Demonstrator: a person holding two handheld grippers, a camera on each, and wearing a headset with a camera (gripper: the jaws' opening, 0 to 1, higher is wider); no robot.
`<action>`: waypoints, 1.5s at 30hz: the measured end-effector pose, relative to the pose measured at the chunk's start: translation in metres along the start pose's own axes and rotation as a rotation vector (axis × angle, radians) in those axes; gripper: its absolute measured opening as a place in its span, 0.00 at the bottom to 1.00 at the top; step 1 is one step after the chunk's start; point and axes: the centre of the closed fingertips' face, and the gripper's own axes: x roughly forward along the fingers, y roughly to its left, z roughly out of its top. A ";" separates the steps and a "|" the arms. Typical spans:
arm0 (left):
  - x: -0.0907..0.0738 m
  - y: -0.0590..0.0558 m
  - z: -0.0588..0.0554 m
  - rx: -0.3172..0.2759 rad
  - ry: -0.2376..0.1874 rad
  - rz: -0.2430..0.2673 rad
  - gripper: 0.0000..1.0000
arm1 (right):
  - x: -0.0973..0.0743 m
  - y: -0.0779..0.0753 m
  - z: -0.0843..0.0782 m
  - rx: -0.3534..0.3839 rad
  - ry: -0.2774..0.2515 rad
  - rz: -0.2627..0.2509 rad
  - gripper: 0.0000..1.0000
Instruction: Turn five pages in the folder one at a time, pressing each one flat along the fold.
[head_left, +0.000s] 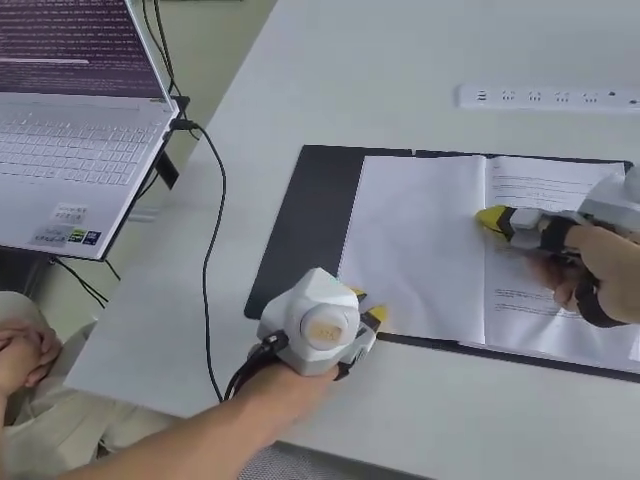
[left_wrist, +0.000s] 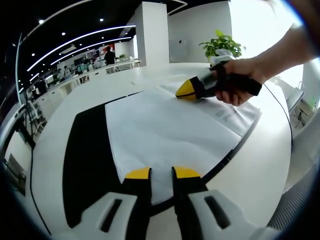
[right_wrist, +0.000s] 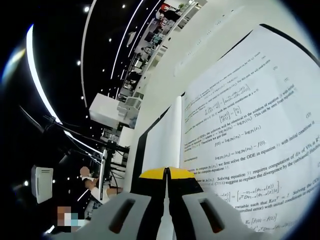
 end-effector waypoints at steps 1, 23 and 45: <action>0.000 0.000 0.000 0.001 0.001 0.000 0.14 | -0.001 0.000 -0.001 0.003 0.001 0.001 0.00; 0.000 0.000 0.000 0.009 0.004 0.001 0.14 | -0.020 0.007 -0.039 0.021 0.051 0.039 0.00; 0.001 0.001 -0.001 0.009 0.002 0.007 0.14 | -0.045 0.015 -0.088 0.028 0.156 0.084 0.00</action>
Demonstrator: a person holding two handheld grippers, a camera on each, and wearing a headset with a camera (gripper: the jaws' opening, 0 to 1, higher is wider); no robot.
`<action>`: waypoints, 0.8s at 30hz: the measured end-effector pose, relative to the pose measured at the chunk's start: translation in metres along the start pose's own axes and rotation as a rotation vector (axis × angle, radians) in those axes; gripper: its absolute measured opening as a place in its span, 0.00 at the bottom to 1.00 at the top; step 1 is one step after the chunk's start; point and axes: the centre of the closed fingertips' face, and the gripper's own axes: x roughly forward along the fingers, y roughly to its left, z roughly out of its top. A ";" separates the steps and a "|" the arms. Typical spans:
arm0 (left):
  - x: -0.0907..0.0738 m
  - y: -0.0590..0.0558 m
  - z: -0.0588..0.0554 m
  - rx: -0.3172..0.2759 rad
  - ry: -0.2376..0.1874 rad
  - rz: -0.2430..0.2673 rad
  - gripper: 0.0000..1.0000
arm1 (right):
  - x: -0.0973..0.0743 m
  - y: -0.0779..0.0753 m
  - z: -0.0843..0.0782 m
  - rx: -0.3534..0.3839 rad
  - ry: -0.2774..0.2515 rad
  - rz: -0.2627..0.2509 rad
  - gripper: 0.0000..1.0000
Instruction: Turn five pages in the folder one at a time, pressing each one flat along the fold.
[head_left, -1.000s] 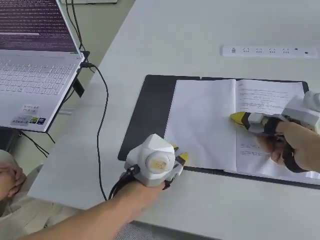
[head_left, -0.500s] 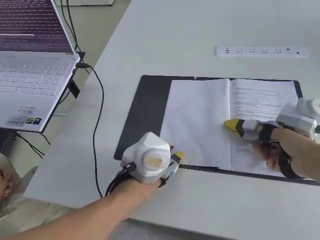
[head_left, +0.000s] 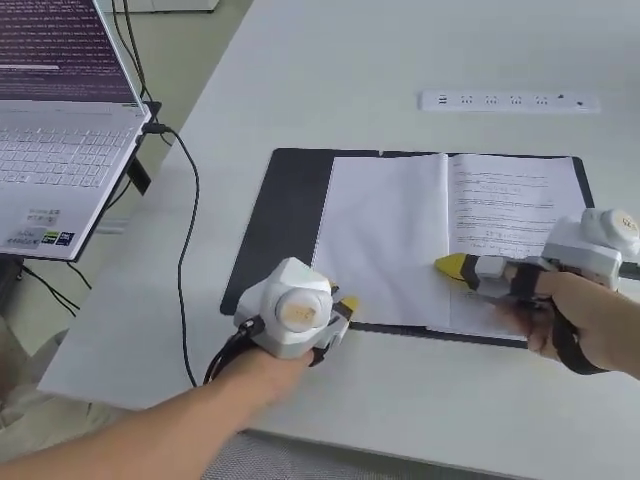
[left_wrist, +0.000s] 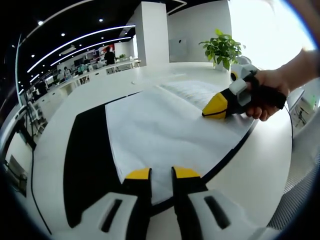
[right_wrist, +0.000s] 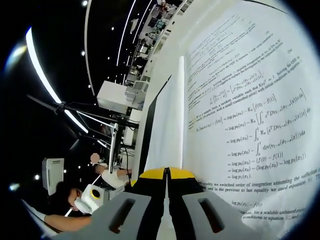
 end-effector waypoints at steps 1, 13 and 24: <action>0.000 0.000 0.000 0.000 0.000 0.000 0.14 | -0.001 0.001 -0.003 0.000 0.004 0.001 0.00; -0.001 -0.001 0.001 -0.002 -0.001 0.004 0.14 | -0.012 0.006 -0.030 0.002 0.041 0.013 0.00; -0.003 -0.001 0.002 -0.001 -0.005 0.004 0.14 | -0.022 0.003 -0.048 0.024 0.062 0.031 0.00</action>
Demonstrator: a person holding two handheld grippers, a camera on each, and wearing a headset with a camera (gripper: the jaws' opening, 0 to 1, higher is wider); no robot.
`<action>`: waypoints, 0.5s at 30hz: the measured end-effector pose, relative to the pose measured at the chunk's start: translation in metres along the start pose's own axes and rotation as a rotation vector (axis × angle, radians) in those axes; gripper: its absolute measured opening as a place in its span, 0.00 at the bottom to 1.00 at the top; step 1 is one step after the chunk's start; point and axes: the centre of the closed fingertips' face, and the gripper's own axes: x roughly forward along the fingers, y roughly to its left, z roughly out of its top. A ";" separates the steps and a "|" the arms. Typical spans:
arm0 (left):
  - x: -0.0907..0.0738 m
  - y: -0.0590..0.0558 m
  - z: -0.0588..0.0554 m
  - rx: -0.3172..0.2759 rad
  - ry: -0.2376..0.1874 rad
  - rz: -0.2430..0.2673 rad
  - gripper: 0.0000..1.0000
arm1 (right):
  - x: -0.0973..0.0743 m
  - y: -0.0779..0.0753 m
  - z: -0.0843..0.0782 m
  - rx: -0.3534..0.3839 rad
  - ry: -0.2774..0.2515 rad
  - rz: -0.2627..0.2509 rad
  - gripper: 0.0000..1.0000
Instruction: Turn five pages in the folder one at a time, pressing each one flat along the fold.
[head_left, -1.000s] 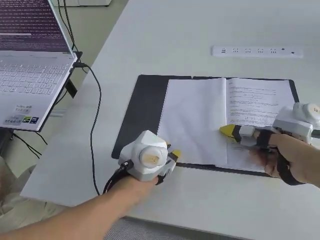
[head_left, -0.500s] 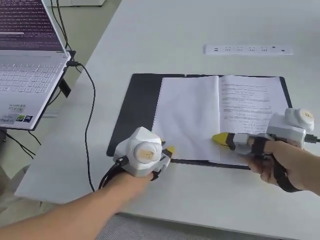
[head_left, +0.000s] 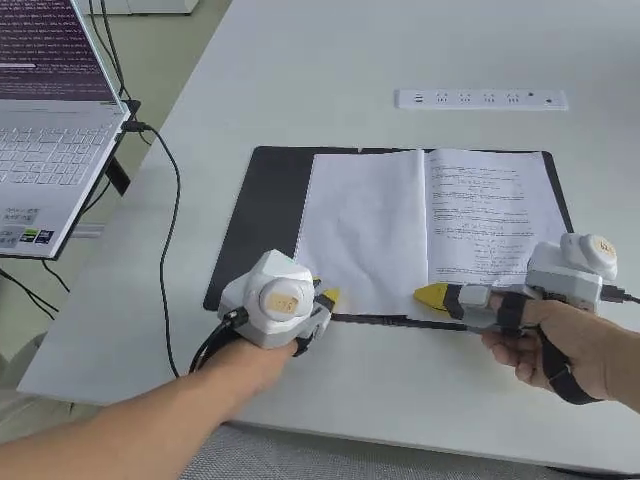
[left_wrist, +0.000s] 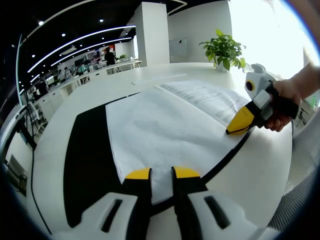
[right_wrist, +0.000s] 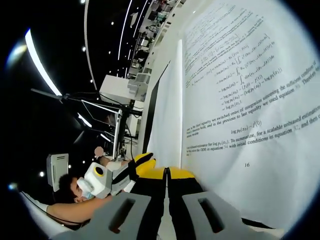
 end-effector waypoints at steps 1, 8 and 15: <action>0.000 0.000 0.000 0.000 0.000 0.000 0.14 | -0.001 0.000 -0.004 0.003 0.006 0.002 0.00; 0.000 0.000 0.000 0.000 0.004 -0.001 0.14 | -0.007 0.001 -0.024 -0.001 0.046 0.010 0.00; -0.001 0.000 0.000 -0.004 0.009 0.002 0.14 | -0.015 0.005 -0.031 0.002 0.041 0.013 0.00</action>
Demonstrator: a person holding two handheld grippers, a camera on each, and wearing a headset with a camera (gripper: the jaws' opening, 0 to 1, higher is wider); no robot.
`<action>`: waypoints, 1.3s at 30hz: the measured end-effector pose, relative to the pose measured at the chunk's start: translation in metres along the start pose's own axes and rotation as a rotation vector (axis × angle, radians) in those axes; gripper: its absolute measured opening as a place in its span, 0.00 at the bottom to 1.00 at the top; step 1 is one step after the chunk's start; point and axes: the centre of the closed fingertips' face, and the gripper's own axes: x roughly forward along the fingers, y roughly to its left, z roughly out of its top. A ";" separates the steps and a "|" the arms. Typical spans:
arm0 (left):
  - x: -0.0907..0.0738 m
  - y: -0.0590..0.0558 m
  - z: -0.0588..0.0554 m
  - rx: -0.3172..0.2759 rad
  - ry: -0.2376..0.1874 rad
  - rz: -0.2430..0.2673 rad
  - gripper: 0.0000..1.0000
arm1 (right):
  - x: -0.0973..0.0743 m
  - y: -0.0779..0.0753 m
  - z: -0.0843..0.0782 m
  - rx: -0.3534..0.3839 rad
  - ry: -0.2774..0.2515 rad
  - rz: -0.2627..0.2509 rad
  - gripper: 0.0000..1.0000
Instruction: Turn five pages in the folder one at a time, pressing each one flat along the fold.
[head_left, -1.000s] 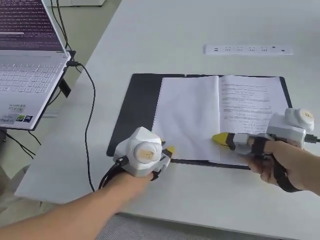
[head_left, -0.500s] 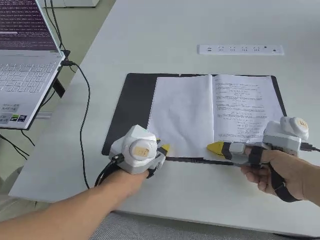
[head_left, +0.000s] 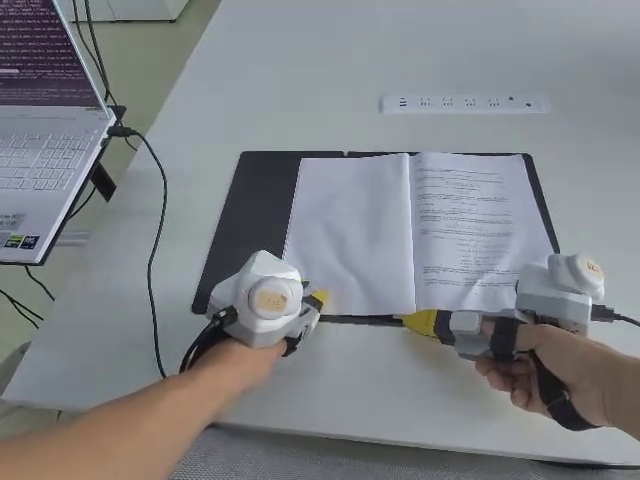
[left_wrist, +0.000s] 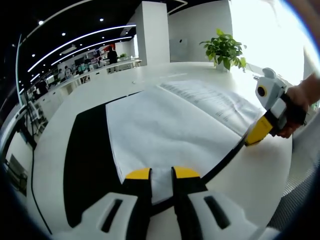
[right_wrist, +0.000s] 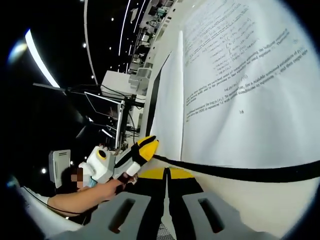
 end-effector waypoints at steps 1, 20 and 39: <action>0.000 0.000 0.000 -0.002 0.002 0.001 0.14 | -0.002 0.003 -0.001 -0.004 -0.004 0.004 0.00; -0.040 -0.012 0.020 -0.030 0.018 -0.028 0.19 | -0.084 0.057 0.027 -0.295 -0.308 -0.142 0.10; -0.100 -0.025 0.028 -0.025 0.009 -0.052 0.53 | -0.132 0.061 0.014 -0.544 -0.375 -0.380 0.69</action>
